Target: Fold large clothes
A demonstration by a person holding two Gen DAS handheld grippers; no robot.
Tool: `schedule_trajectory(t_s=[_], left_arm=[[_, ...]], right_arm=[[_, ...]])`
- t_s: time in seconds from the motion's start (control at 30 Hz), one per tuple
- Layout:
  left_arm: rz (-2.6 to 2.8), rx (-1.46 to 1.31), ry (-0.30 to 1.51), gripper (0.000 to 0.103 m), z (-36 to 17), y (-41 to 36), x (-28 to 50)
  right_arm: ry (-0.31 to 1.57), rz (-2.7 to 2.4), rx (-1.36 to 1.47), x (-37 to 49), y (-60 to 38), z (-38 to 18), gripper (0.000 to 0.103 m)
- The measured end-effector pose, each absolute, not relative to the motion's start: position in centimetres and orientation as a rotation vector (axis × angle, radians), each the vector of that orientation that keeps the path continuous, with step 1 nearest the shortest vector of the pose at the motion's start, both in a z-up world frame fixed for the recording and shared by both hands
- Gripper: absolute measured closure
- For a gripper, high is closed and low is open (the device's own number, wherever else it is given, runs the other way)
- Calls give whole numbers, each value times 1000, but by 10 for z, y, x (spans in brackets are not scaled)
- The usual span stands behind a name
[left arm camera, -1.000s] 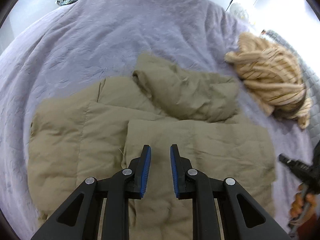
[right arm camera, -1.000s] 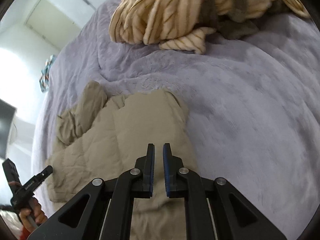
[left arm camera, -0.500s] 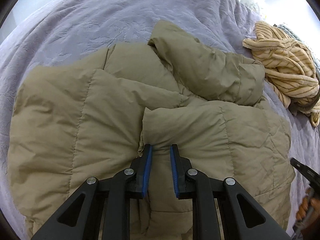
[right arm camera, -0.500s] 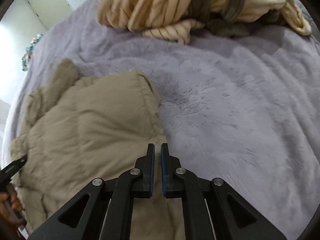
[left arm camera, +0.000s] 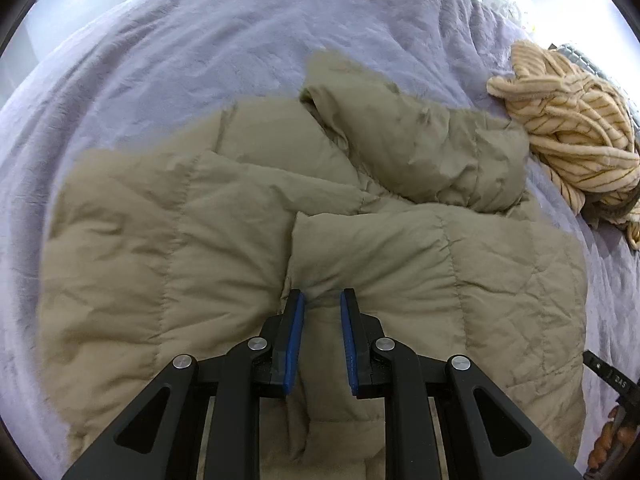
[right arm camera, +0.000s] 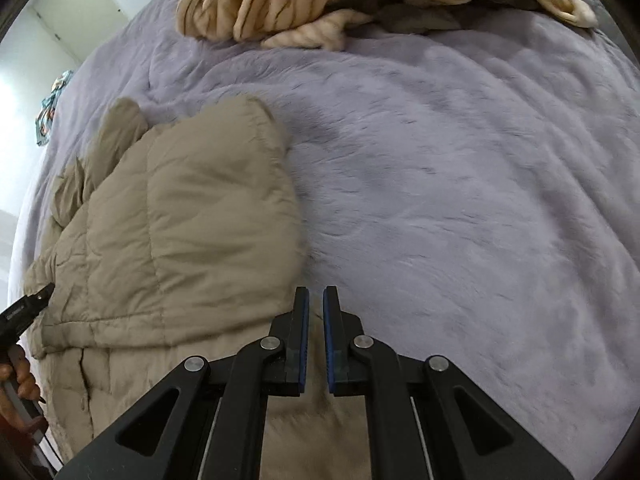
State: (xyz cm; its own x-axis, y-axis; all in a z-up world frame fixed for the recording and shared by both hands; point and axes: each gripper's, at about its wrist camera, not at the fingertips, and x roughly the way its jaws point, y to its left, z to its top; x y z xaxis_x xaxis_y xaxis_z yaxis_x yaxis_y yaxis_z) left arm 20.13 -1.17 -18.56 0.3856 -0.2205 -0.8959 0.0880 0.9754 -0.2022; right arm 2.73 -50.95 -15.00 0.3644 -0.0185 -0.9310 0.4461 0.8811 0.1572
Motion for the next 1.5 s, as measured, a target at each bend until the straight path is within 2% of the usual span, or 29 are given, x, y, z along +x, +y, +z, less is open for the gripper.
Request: schedule_trajectory(t_s=[0.5, 0.53, 0.57, 0.63, 0.7, 0.8, 0.9, 0.97, 1.0, 1.03, 1.17, 1.33, 1.43, 1.5], left_arm=[[-192, -26, 1141, 82, -133, -22, 122], [-192, -23, 1143, 80, -131, -24, 116], [-189, -23, 1145, 48, -129, -26, 108], [-166, -39, 1114, 9, -122, -28, 93], [-166, -36, 1090, 9, -112, -31, 78], [-144, -39, 1113, 9, -109, -34, 62], [-122, -45, 1134, 9, -105, -36, 44], [-112, -39, 1143, 8, -102, -38, 31], [-107, -36, 1147, 8, -101, -38, 25], [-100, -36, 1156, 0, -99, -38, 16], [-86, -51, 1191, 0, -95, -32, -8], [-60, -66, 1245, 0, -95, -15, -32], [-50, -48, 1283, 0, -99, -6, -44], [-47, -39, 1305, 0, -103, 0, -51]], right_arm=[[1213, -225, 590, -33, -488, -137, 95], [1218, -208, 593, -36, -486, -135, 95], [1222, -194, 597, -37, -485, -134, 95], [1227, -169, 601, -41, -482, -131, 94], [1234, -141, 602, -44, -480, -127, 93], [1246, -114, 606, -50, -477, -124, 84], [1261, -86, 624, -57, -474, -119, 72], [1266, -68, 618, -63, -471, -114, 55], [1265, -63, 617, -65, -469, -113, 52], [1265, -53, 616, -68, -467, -110, 48], [1276, -37, 630, -80, -459, -106, 33], [1284, -25, 670, -98, -444, -101, 22], [1288, -28, 676, -109, -431, -98, 21], [1280, -28, 689, -117, -423, -96, 13]])
